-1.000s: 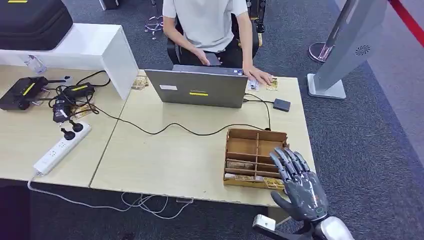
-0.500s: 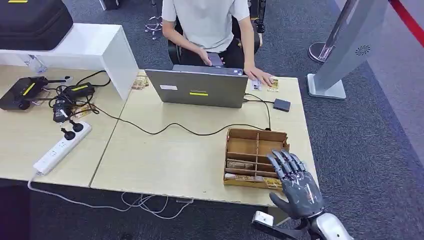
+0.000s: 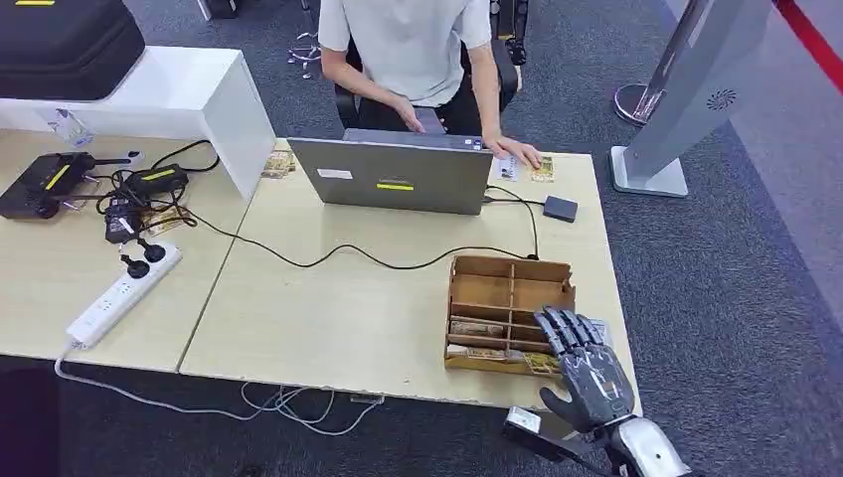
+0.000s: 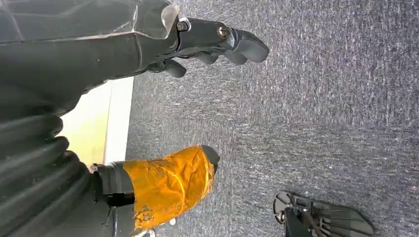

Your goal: Pass the card to the sensor for recognition and then transmit it.

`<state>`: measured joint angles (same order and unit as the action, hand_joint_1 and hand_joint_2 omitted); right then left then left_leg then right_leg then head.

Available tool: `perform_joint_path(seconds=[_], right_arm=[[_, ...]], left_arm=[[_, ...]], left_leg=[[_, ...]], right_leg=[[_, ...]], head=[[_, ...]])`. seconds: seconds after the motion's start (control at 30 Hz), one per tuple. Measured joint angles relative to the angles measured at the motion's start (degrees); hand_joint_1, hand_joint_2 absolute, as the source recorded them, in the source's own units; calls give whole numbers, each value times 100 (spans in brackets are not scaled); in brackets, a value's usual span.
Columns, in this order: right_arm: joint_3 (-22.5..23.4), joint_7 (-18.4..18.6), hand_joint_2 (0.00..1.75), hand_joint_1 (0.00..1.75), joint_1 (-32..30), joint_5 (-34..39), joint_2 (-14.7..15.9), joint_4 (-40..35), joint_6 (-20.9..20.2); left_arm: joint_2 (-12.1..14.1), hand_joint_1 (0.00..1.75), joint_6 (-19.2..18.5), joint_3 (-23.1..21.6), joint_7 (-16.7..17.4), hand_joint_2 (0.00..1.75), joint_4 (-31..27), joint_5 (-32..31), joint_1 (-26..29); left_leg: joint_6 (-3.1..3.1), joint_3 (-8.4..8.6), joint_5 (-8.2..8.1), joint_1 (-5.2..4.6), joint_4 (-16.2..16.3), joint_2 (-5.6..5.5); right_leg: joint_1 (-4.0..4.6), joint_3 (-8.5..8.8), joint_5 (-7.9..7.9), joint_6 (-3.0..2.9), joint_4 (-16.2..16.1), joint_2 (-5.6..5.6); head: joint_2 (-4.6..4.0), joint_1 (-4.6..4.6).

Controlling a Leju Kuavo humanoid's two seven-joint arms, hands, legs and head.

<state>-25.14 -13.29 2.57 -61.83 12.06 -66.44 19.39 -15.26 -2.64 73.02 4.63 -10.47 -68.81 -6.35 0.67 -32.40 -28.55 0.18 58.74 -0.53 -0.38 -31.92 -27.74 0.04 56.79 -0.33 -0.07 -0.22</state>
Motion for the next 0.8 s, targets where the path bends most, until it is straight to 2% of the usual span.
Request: perform_joint_path(seconds=[0.4, 0.8], right_arm=[[98, 2, 175, 0, 22, -81, -92, 153, 42], [138, -13, 175, 0, 9, -66, -107, -74, 57]], left_arm=[[4, 0, 9, 0, 0, 175, 0, -4, 0], [4, 0, 22, 31, 7, 175, 0, -20, 0]], left_leg=[[0, 0, 0, 0, 0, 0], [0, 0, 0, 0, 0, 0]], right_leg=[[0, 0, 0, 0, 0, 0], [0, 0, 0, 0, 0, 0]], head=[[0, -2], [0, 0]])
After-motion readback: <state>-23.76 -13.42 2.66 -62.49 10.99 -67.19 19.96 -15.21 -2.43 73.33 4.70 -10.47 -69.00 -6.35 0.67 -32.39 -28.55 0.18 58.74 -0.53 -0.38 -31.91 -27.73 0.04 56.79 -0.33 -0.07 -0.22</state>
